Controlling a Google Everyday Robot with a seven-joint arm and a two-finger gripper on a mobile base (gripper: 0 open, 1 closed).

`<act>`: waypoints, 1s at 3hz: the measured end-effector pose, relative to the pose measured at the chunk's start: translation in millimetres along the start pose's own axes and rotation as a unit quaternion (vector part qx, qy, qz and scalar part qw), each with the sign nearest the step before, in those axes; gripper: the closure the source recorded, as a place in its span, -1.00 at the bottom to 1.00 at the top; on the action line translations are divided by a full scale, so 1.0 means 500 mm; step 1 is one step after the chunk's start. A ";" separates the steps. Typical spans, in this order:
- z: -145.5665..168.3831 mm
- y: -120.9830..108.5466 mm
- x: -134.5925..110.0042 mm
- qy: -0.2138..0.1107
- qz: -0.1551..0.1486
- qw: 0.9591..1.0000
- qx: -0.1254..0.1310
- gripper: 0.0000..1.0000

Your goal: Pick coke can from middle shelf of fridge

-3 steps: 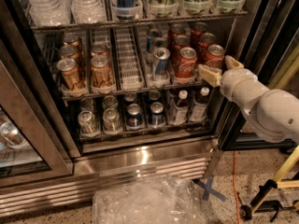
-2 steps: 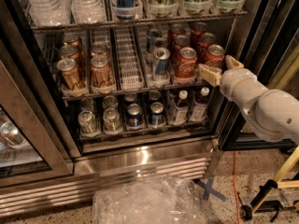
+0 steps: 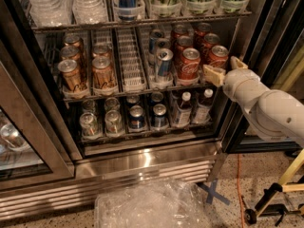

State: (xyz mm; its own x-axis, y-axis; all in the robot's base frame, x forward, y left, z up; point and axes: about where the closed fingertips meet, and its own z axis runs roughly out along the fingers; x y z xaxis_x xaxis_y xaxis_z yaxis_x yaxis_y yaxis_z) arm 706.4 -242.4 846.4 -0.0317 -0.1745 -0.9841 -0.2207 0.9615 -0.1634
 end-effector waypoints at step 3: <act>0.056 -0.025 0.013 0.004 0.012 1.000 0.015 -0.36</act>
Offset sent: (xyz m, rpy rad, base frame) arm 0.0430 -0.0180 -0.0082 0.0391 0.0089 -0.0495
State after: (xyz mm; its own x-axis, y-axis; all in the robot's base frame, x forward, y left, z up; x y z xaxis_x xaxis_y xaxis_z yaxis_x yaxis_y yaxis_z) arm 736.3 -249.6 840.2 -0.0436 -0.1524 -0.9874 -0.1907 0.9714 -0.1415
